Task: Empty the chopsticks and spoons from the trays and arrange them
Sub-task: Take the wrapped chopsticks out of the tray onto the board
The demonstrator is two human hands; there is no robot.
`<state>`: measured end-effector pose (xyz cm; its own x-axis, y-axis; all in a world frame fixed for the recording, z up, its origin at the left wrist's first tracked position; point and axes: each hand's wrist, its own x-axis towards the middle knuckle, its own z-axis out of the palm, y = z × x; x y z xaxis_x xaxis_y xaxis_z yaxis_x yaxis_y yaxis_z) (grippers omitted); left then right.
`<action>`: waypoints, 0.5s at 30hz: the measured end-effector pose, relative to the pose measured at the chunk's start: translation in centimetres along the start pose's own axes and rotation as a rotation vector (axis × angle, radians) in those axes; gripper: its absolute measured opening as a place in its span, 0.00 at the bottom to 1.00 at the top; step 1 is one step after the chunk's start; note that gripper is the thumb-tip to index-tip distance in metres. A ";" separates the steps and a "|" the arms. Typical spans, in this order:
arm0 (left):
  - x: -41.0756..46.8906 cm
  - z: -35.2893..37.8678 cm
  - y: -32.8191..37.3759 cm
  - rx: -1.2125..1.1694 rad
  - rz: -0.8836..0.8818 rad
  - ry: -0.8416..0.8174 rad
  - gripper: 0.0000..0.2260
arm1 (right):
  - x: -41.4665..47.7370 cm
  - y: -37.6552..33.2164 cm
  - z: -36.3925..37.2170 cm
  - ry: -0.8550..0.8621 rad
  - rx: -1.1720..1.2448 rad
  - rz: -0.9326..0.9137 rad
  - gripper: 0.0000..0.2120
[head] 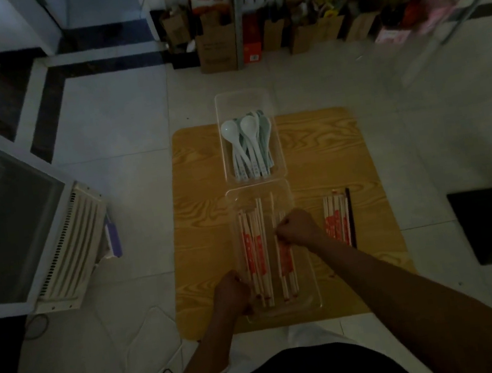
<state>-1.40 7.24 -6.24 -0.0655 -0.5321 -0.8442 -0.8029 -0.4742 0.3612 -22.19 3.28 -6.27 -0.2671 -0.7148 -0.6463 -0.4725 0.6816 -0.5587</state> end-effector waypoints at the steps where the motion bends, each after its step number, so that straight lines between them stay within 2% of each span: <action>1: -0.2 0.0 0.1 -0.019 0.003 0.010 0.21 | 0.0 0.1 -1.8 -0.005 0.045 -0.020 0.09; 5: 0.5 0.1 -0.1 0.016 -0.001 0.053 0.12 | 0.0 3.7 -9.2 0.183 0.141 0.003 0.08; 8: 0.1 0.3 0.3 -0.047 -0.005 0.089 0.02 | 0.2 9.4 -13.0 0.315 0.138 0.164 0.09; 11: 0.3 0.4 0.4 -0.032 -0.011 0.091 0.03 | -0.7 14.5 -14.4 0.334 0.067 0.332 0.09; 15: 0.1 0.4 0.6 -0.027 -0.036 0.071 0.07 | -0.7 18.1 -12.6 0.315 0.044 0.405 0.07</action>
<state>-2.07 7.16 -6.30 0.0060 -0.5621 -0.8270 -0.7876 -0.5123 0.3425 -41.12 14.17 -9.38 -0.6649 -0.3996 -0.6311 -0.2443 0.9147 -0.3219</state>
